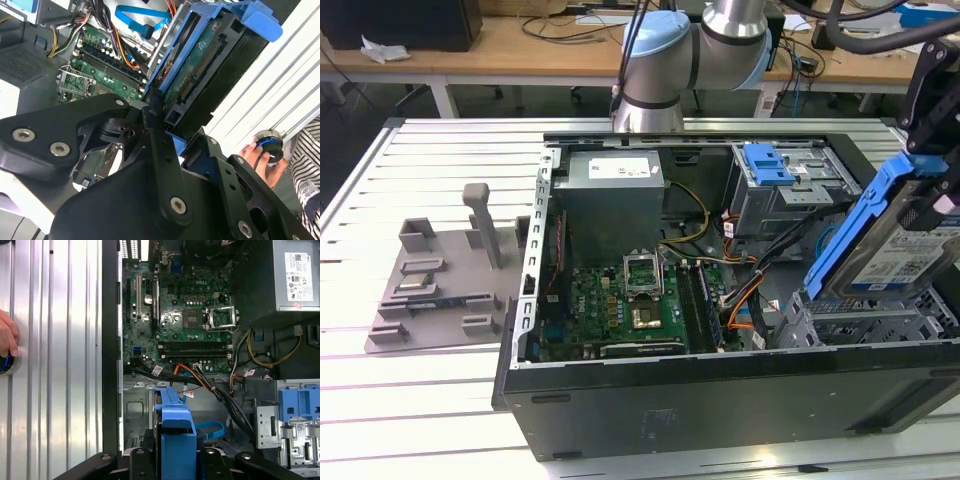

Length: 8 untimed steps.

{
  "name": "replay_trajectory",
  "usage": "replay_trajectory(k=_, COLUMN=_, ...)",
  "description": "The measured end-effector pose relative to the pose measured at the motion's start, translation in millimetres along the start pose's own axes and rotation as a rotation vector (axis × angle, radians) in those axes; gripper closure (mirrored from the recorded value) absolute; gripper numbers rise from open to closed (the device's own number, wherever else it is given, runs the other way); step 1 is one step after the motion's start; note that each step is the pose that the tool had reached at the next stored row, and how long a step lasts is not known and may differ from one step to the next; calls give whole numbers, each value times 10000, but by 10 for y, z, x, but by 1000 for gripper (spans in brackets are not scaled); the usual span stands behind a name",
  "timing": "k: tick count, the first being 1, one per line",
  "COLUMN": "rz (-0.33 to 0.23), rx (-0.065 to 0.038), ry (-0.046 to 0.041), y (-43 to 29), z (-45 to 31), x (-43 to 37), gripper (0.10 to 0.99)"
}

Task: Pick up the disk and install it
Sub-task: 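Insert the disk into the insertion slot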

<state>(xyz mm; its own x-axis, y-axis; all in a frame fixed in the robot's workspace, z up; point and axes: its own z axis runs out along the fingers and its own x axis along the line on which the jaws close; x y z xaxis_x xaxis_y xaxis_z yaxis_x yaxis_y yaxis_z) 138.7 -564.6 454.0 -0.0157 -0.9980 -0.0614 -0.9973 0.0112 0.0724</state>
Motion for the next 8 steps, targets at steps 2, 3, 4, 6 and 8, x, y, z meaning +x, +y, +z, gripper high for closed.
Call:
replay_trajectory(k=2, rz=-1, rx=-4, ry=-2, y=-19, z=35, x=2, gripper=718)
replay_trajectory(k=3, rz=-1, rx=-4, ry=-1, y=-38, z=48, x=2, gripper=718)
replay_trajectory(k=4, rz=2, rx=-3, ry=0, y=-42, z=64, x=3, gripper=718)
replay_trajectory(k=6, rz=0, rx=-4, ry=0, y=-46, z=107, x=6, gripper=718)
replay_trajectory(k=8, rz=-7, rx=-4, ry=0, y=-48, z=129, x=7, gripper=718)
